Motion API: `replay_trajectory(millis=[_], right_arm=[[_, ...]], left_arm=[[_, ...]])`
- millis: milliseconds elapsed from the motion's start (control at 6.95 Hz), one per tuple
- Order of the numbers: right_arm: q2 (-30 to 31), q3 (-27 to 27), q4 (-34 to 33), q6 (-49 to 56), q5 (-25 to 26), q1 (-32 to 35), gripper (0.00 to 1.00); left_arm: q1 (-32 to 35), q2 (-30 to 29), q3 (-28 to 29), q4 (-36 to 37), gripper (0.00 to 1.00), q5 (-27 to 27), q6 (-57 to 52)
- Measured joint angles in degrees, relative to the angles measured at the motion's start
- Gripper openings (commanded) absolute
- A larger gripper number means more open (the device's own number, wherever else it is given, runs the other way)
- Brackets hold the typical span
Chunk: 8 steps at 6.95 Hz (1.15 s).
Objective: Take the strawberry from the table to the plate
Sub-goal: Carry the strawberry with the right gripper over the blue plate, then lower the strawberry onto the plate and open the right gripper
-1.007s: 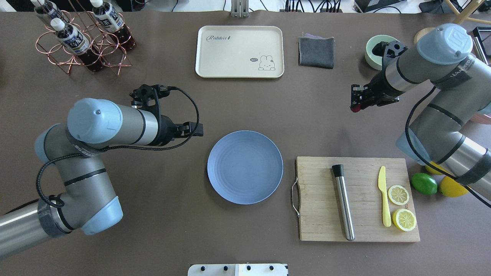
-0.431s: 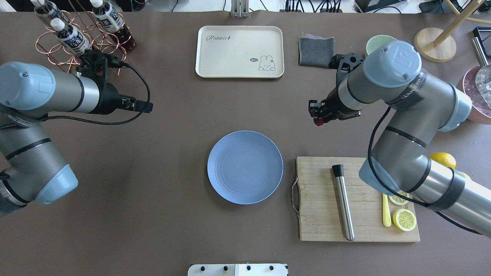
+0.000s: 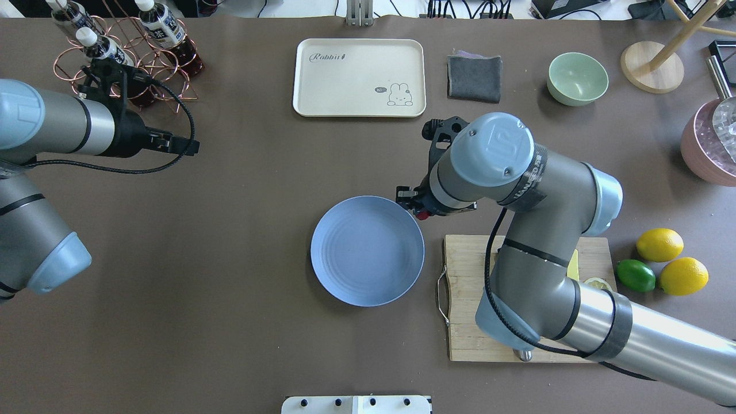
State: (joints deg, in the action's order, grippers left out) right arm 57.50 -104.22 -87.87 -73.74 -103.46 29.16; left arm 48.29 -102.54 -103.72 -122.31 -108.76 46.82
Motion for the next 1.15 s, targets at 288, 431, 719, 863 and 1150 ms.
replay_trajectory(millis=[288,431,719,863,1150], right_arm=[[-1.52,0.57,-0.62,-0.50,5.15,-5.41,0.00],[-1.72,0.87,-0.51,-0.50,6.76,-7.00,0.00],[-4.49,4.16,-0.22,-0.50,8.47,-8.45,0.00],[-6.46,6.53,-0.15,-0.47,9.04,-8.80,0.00],[-7.80,9.21,0.22,-0.19,10.00,-9.19,0.00]], left_arm=[[4.62,4.73,0.05,0.13,0.98,-8.38,-1.71],[5.95,7.61,-0.04,0.17,0.98,-10.65,-5.12],[8.07,11.81,-0.10,0.17,0.98,-12.14,-9.55],[8.72,12.64,0.11,0.17,0.98,-12.28,-10.92],[9.68,13.10,0.73,0.22,0.98,-12.29,-12.49]])
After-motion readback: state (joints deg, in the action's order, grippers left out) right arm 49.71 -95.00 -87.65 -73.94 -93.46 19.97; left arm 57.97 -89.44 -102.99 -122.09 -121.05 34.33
